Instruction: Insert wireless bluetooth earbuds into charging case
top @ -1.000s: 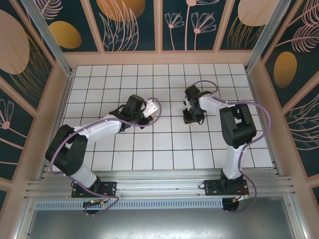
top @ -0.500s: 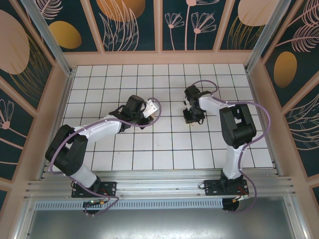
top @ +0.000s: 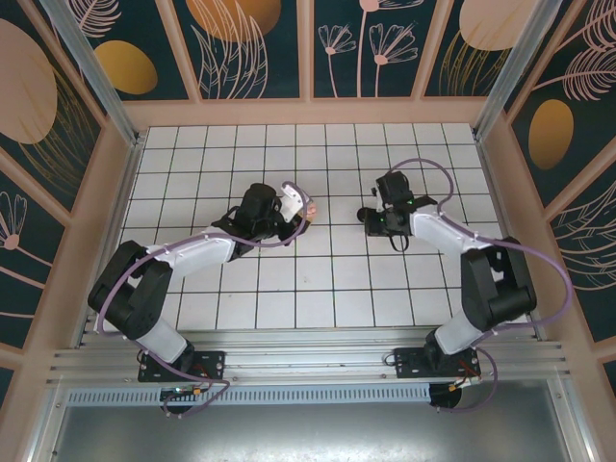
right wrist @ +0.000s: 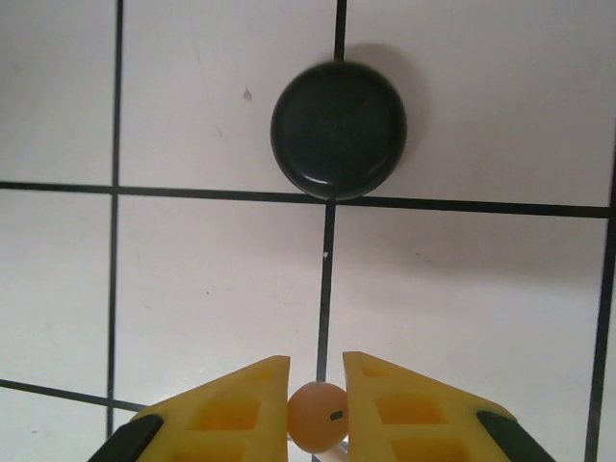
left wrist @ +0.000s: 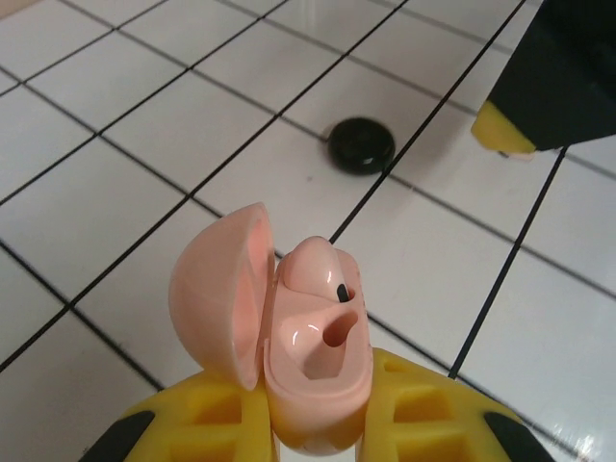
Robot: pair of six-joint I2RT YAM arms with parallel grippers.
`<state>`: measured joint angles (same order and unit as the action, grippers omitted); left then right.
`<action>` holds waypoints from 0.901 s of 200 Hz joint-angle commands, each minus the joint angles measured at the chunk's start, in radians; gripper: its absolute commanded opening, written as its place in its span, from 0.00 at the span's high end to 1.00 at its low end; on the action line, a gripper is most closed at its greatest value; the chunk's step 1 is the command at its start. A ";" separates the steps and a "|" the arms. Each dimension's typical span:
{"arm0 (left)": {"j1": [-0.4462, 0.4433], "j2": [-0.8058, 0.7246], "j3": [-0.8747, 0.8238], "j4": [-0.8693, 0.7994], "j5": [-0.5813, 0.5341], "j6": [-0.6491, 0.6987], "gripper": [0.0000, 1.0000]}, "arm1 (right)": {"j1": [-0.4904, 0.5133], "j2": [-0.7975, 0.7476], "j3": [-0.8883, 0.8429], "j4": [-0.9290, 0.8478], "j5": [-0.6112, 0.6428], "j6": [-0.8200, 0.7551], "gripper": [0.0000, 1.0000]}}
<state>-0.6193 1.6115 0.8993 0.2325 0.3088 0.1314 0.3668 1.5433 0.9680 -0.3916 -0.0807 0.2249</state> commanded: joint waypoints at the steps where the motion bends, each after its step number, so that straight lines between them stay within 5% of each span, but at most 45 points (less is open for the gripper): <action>1: -0.024 0.039 0.036 0.091 0.057 -0.062 0.94 | -0.015 -0.062 -0.069 0.133 -0.046 0.079 0.81; 66: -0.067 0.143 0.068 0.248 0.129 -0.211 0.94 | -0.034 -0.182 -0.146 0.259 -0.114 0.126 0.82; 180: -0.086 0.242 0.193 0.285 0.174 -0.276 0.94 | -0.066 -0.352 -0.224 0.411 -0.250 0.180 0.82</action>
<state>-0.6949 1.8263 1.0595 0.4725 0.4480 -0.1188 0.3107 1.2243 0.7582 -0.0418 -0.2867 0.3824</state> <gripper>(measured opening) 0.177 0.186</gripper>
